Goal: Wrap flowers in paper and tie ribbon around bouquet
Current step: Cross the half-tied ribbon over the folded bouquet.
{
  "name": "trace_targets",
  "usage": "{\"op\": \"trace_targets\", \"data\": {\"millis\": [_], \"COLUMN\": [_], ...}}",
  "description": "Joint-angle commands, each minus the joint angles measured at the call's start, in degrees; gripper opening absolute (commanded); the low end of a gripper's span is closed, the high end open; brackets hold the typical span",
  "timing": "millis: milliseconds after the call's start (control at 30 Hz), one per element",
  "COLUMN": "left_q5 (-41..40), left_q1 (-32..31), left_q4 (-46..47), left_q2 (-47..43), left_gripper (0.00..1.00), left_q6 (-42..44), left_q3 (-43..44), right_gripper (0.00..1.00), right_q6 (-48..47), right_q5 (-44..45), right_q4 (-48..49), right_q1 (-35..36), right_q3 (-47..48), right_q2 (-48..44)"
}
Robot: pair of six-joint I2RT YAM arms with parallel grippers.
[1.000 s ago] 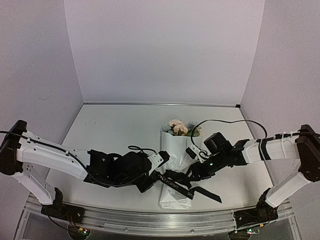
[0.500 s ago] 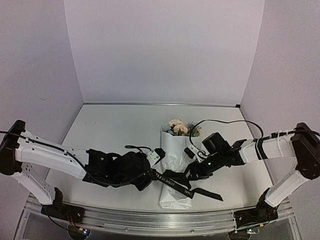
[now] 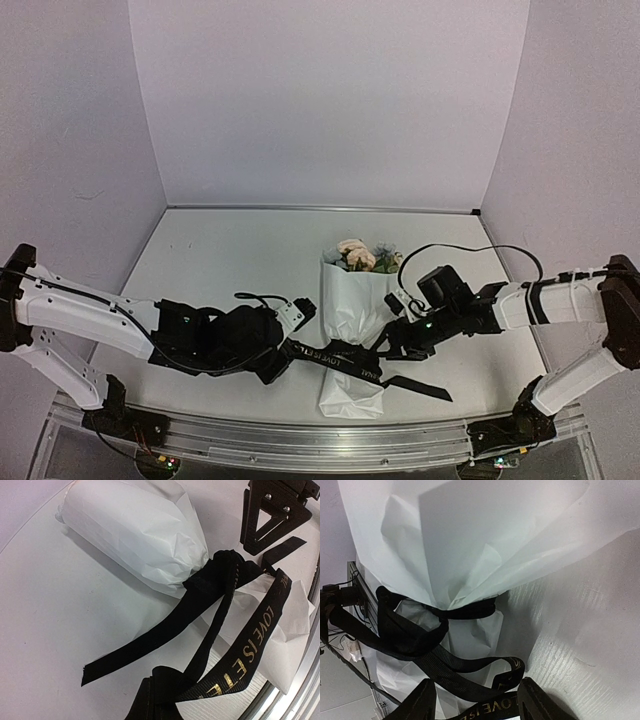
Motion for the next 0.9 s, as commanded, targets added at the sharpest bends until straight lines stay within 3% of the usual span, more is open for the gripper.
{"op": "trace_targets", "data": {"millis": [0, 400, 533, 800, 867], "left_q5": [0.6, 0.7, 0.4, 0.6, 0.7], "left_q1": [0.2, 0.3, 0.2, 0.2, 0.2], "left_q4": [-1.1, -0.9, -0.7, -0.2, 0.0], "left_q2": [-1.0, -0.5, -0.5, -0.3, -0.2], "left_gripper": [0.00, 0.00, 0.00, 0.00, 0.00], "left_q6": [-0.9, 0.0, 0.1, 0.4, 0.5], "left_q3": [-0.5, -0.4, -0.3, -0.4, -0.4], "right_gripper": [0.56, 0.54, 0.42, 0.39, 0.32], "right_q6": [2.5, 0.8, 3.9, 6.2, 6.0], "right_q5": [-0.4, 0.9, 0.0, 1.0, 0.2], "right_q4": [2.4, 13.4, 17.1, 16.8, 15.6], "right_q1": [0.1, 0.4, 0.4, 0.4, 0.3], "right_q3": [-0.8, 0.6, 1.5, -1.0, -1.0], "right_q2": [1.3, 9.9, 12.1, 7.0, 5.9]}}
